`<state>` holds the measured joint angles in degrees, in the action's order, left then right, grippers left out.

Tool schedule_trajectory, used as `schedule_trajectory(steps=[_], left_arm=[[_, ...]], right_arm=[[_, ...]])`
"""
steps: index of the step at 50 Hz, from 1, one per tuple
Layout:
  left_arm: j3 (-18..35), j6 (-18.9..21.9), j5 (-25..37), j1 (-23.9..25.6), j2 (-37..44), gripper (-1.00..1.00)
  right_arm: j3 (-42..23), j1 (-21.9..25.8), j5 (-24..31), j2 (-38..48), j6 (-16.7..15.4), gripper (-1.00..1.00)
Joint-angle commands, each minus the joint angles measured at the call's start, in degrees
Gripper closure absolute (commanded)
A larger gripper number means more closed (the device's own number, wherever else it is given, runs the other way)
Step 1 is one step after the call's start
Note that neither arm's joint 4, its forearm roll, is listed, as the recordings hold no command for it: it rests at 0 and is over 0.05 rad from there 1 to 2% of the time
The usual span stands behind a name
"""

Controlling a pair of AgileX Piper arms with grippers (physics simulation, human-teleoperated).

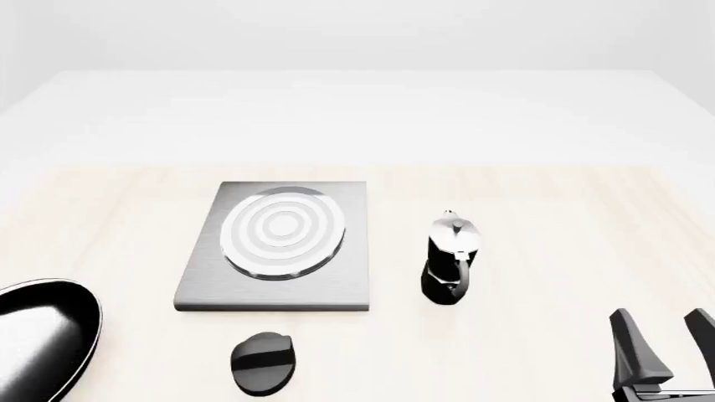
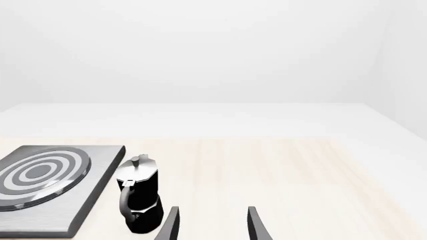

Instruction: Turn on the stove and put the frying pan on it.

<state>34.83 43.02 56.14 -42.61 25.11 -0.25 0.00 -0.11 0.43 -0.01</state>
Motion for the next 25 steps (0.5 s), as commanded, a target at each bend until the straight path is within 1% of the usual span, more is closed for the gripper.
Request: schedule_trajectory(steps=[1,11,16,18,22,25], left_arm=[[-1.6,1.9,-3.1,-2.5,2.8,-1.00],[-1.6,2.4,-6.4,-3.8,5.7,-1.00],[-2.6,2.5,-8.0,-4.2,6.8,-1.00],[-3.1,3.1,-8.7,-4.7,7.2,-1.00],[-3.4,2.9,-8.8,-4.6,7.5,-1.00],[-4.3,3.6,-9.1,-4.9,7.6,-1.00]], right_arm=[[0.0,0.0,0.0,0.0,0.0,-1.00],[0.0,0.0,0.0,0.0,0.0,-1.00],[0.0,0.0,0.0,0.0,0.0,-1.00],[0.0,0.0,0.0,0.0,0.0,-1.00],[0.0,0.0,0.0,0.0,0.0,-1.00],[0.0,0.0,0.0,0.0,0.0,-1.00]])
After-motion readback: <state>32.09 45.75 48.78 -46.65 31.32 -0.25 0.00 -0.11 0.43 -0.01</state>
